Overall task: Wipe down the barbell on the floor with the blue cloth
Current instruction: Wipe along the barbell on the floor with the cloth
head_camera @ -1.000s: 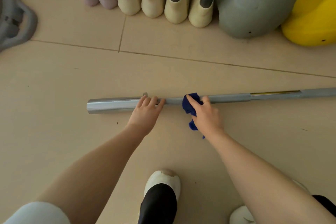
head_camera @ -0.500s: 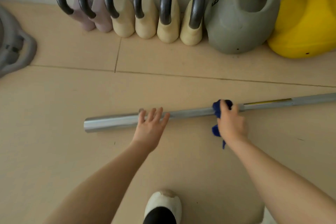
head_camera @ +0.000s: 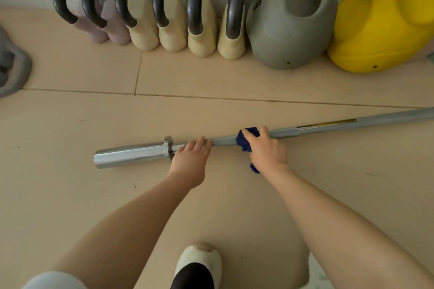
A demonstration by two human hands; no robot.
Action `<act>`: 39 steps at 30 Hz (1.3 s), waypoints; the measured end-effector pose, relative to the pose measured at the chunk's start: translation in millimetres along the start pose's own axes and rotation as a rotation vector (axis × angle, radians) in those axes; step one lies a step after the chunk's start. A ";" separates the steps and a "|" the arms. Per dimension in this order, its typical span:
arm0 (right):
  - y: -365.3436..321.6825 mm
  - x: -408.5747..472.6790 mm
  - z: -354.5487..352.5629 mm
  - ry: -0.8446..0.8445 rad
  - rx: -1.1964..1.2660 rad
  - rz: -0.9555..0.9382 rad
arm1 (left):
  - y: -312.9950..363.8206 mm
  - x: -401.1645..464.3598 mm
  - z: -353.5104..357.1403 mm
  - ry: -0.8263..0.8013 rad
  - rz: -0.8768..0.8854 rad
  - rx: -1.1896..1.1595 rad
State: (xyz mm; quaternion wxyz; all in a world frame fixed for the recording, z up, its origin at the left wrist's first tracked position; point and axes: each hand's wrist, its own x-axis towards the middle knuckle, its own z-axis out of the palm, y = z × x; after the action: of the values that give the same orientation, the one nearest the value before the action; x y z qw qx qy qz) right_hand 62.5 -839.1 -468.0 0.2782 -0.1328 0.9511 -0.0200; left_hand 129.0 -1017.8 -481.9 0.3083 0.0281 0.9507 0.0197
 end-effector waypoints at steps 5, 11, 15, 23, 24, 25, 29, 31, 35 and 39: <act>7.5 10.2 -6.7 0.037 -0.023 0.067 | 0.8 9.6 -7.1 0.005 -0.061 -0.049; -46.6 15.2 3.9 -0.157 0.026 -0.093 | 7.9 11.1 -2.5 0.038 -0.132 -0.127; -80.5 12.7 17.8 -0.198 0.241 -0.131 | -3.6 5.8 -14.4 0.041 -0.164 -0.131; -96.0 14.1 -7.1 -0.319 0.651 -0.228 | -69.2 -30.8 -38.9 0.124 -0.283 -0.158; -98.9 13.1 -6.1 -0.292 0.679 -0.232 | -79.7 -38.6 -39.6 0.122 -0.310 -0.167; -102.4 11.6 -5.5 -0.257 0.665 -0.258 | -92.1 -46.4 -38.4 0.114 -0.344 -0.182; -127.1 10.5 -8.2 0.037 0.405 -0.426 | -147.5 -66.4 -27.8 0.079 -0.530 -0.276; -145.9 14.9 -9.9 0.164 0.297 -0.507 | -168.5 -67.9 -20.0 0.100 -0.634 -0.415; -184.2 23.5 -6.2 0.203 0.105 -0.624 | -186.3 -59.5 -7.8 0.307 -0.710 -0.986; -222.2 22.4 26.9 0.084 -0.204 -0.598 | -199.8 -63.9 10.6 0.323 -0.789 -1.173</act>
State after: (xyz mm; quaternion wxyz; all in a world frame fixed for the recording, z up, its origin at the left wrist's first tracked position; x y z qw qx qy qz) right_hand 112.4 -1058.3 -477.5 0.2058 -0.4326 0.8777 -0.0110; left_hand 178.6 -1221.1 -464.0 0.1124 -0.4906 0.7564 0.4177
